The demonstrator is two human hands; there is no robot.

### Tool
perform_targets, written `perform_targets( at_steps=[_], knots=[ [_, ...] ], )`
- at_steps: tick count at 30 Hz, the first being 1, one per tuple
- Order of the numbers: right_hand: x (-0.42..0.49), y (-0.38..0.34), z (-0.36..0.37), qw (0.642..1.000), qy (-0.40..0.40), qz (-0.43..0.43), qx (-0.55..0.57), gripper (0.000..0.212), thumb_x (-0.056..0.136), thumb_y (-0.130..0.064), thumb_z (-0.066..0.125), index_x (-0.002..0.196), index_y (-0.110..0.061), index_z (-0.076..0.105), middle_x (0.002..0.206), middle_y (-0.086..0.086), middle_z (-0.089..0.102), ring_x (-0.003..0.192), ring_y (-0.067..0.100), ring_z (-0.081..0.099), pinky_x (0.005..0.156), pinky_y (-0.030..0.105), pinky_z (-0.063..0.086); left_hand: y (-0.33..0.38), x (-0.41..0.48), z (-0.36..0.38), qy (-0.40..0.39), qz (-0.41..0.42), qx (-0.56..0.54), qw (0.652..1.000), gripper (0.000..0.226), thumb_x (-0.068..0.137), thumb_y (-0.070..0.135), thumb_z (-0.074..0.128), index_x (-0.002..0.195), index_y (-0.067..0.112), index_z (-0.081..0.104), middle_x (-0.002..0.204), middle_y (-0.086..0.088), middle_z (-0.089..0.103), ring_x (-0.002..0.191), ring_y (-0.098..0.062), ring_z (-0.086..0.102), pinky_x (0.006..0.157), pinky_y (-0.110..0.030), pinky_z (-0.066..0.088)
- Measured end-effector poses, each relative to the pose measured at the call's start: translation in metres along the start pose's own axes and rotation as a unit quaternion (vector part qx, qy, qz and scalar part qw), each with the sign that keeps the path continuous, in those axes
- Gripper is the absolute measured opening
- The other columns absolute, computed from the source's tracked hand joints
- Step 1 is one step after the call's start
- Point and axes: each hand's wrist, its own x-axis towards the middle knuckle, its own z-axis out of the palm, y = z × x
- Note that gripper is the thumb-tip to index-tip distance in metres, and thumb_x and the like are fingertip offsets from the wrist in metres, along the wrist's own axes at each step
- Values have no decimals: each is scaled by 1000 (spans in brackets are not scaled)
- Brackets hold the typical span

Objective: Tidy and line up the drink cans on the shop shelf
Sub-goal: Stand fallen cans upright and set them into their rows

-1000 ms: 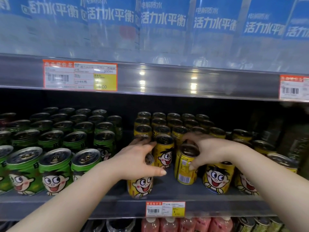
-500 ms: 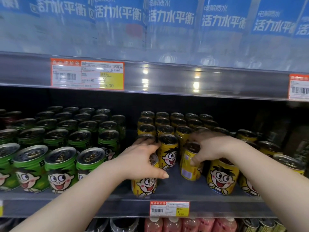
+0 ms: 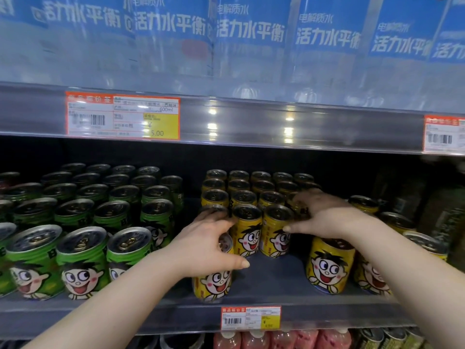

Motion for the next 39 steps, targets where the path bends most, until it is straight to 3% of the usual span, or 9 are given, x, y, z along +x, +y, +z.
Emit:
perform_targets(
  at_steps=[5,8,12,18,23,27,30,34,39],
  knots=[
    [-32,13,-3,980,-109,20,-166,81,72,-60,65,140,-30,33,139,-2,46,120,22,50,89,30,48,-1,-7,13,170,43,-148,973,80,53,75,43,122,36,54,133,16,43,124,-1,37,100,-11,29],
    [-35,12,2,987,-61,-25,-144,83,72,-49,71,142,-32,29,139,-2,46,122,21,49,93,32,48,-4,-13,27,251,37,-242,937,62,52,69,53,109,43,50,121,19,40,111,16,36,87,6,23],
    [-36,2,15,996,-14,-81,35,90,66,-49,76,141,-35,28,143,-5,41,127,16,43,102,30,41,-7,-21,37,248,10,-302,920,80,42,62,65,113,57,29,127,27,31,119,5,37,90,-2,26],
    [-32,-25,45,955,16,-168,244,83,68,-37,78,137,-38,32,127,-17,34,118,0,37,97,15,35,-20,-27,44,183,-14,-328,927,100,37,59,75,119,65,19,135,7,45,115,-6,51,88,-16,38],
    [-16,-21,59,936,-41,-157,314,86,58,-47,79,131,-44,33,134,-10,45,125,11,45,103,35,44,-21,-27,43,157,-14,-343,926,84,38,58,75,111,56,35,132,5,49,109,-4,55,83,-11,41],
    [-17,-24,63,919,-59,-170,350,77,55,-50,72,124,-50,39,135,-8,46,124,10,46,101,36,46,-21,-28,41,157,-25,-317,935,85,34,65,74,108,62,33,141,2,41,122,-11,48,99,-28,43],
    [-29,-10,51,945,-3,-169,279,69,71,-49,71,131,-42,38,134,-19,40,123,3,42,104,29,42,-20,-30,36,171,-35,-266,948,95,26,82,65,110,68,24,150,16,16,137,-15,28,110,-44,33],
    [-32,33,23,971,147,-42,184,49,80,-47,64,125,-31,52,124,-6,55,112,15,56,94,26,45,-2,-25,19,218,-9,-207,954,78,40,87,50,111,58,32,138,19,27,136,-13,25,113,-49,22],
    [-17,58,25,992,19,82,-92,74,79,-62,56,141,-33,28,146,3,40,131,25,40,101,32,37,26,-5,-3,91,9,-2,996,106,41,92,29,137,46,26,154,14,14,143,-10,6,116,-48,-4]
  ],
)
